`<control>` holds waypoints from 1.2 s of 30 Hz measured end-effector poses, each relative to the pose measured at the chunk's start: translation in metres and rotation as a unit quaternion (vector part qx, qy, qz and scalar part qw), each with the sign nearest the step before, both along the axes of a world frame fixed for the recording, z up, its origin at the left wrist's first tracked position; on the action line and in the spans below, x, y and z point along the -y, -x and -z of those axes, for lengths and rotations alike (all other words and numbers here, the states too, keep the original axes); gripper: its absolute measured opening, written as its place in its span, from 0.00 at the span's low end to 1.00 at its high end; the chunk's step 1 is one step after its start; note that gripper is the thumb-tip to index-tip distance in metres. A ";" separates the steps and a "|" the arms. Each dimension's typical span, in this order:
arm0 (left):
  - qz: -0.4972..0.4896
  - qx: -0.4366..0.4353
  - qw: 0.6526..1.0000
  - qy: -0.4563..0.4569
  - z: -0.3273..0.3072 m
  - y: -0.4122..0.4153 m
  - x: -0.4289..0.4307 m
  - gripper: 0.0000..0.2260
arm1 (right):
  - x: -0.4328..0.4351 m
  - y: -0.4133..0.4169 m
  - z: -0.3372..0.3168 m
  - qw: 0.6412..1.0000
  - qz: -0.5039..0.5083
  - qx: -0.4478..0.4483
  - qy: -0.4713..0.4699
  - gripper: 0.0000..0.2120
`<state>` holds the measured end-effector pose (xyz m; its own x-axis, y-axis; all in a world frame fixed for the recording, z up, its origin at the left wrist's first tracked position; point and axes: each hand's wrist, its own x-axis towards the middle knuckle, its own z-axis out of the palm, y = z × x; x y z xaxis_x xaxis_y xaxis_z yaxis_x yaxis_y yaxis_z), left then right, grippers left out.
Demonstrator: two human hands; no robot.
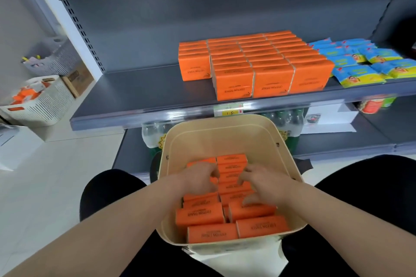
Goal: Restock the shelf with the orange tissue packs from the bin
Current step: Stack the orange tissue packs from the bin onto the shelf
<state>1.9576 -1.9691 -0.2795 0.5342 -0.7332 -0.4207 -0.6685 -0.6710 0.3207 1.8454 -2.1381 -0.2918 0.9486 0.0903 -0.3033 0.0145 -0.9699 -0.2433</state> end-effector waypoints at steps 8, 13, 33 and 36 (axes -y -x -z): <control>0.018 -0.065 0.993 -0.093 0.001 0.009 -0.005 0.23 | 0.000 0.010 0.016 0.998 0.004 -0.057 -0.008 0.19; 0.037 -0.095 0.982 -0.160 0.000 0.007 -0.009 0.29 | -0.001 0.009 0.022 0.997 -0.005 -0.078 0.008 0.23; 0.066 0.008 0.988 -0.138 0.002 0.002 -0.008 0.17 | 0.010 -0.005 -0.009 0.982 0.073 0.149 0.094 0.18; 0.040 0.050 0.994 -0.093 -0.018 -0.011 -0.001 0.14 | 0.020 -0.013 -0.025 0.976 0.074 0.168 0.115 0.16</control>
<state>1.9683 -1.9685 -0.2617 0.5231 -0.6900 -0.5002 -0.7449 -0.6554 0.1250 1.8580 -2.1577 -0.2664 0.9955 -0.0893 0.0306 -0.0885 -0.9958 -0.0244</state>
